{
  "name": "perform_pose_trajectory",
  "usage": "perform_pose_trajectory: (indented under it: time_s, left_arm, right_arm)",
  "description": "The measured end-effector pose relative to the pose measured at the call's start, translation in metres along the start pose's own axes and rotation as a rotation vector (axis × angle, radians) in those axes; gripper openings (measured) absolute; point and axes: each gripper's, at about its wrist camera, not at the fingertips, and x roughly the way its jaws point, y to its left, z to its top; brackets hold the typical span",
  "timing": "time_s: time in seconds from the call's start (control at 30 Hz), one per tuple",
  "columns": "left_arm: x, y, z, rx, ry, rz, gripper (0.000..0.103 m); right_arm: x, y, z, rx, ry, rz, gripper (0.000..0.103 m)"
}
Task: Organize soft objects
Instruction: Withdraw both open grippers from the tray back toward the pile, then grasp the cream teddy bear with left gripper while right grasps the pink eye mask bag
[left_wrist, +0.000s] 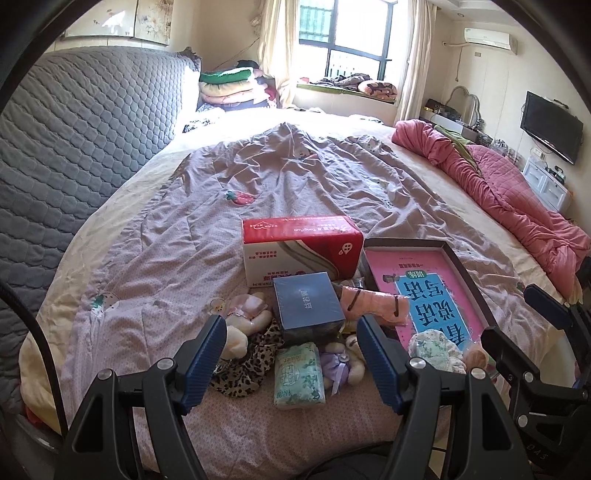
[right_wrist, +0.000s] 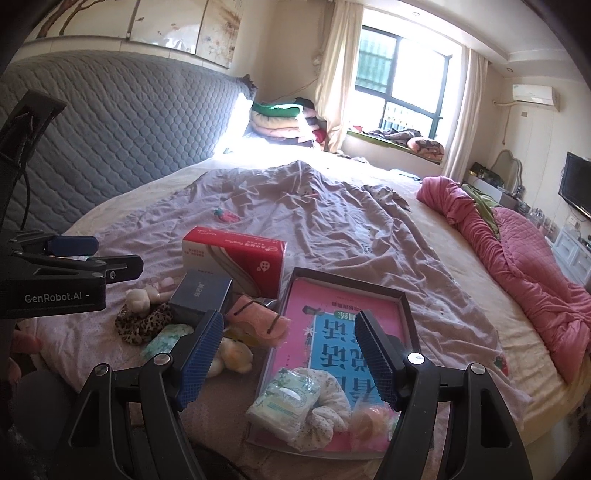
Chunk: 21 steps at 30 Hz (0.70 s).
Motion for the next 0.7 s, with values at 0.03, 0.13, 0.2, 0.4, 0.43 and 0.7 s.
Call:
perform_pose_trajectory:
  time_s: [0.03, 0.13, 0.2, 0.4, 0.43, 0.7]
  left_arm:
    - [0.002, 0.002, -0.001, -0.004, 0.007, -0.002, 0.072]
    - [0.007, 0.008, -0.003, -0.016, 0.022, 0.000, 0.072]
    - [0.010, 0.011, -0.004, -0.020, 0.031, 0.000, 0.072]
    - [0.023, 0.019, -0.008, -0.039, 0.068, 0.000, 0.072]
    - [0.025, 0.021, -0.009, -0.042, 0.074, -0.001, 0.072]
    - [0.045, 0.035, -0.015, -0.070, 0.109, -0.005, 0.072]
  right_arm:
    - [0.002, 0.003, 0.000, -0.006, 0.005, 0.003, 0.075]
    - [0.007, 0.009, -0.001, -0.021, 0.017, 0.010, 0.075]
    - [0.011, 0.013, -0.003, -0.030, 0.028, 0.014, 0.075]
    - [0.022, 0.020, -0.007, -0.047, 0.056, 0.024, 0.075]
    - [0.023, 0.022, -0.007, -0.049, 0.060, 0.025, 0.075]
    - [0.040, 0.023, -0.011, -0.048, 0.094, 0.031, 0.075]
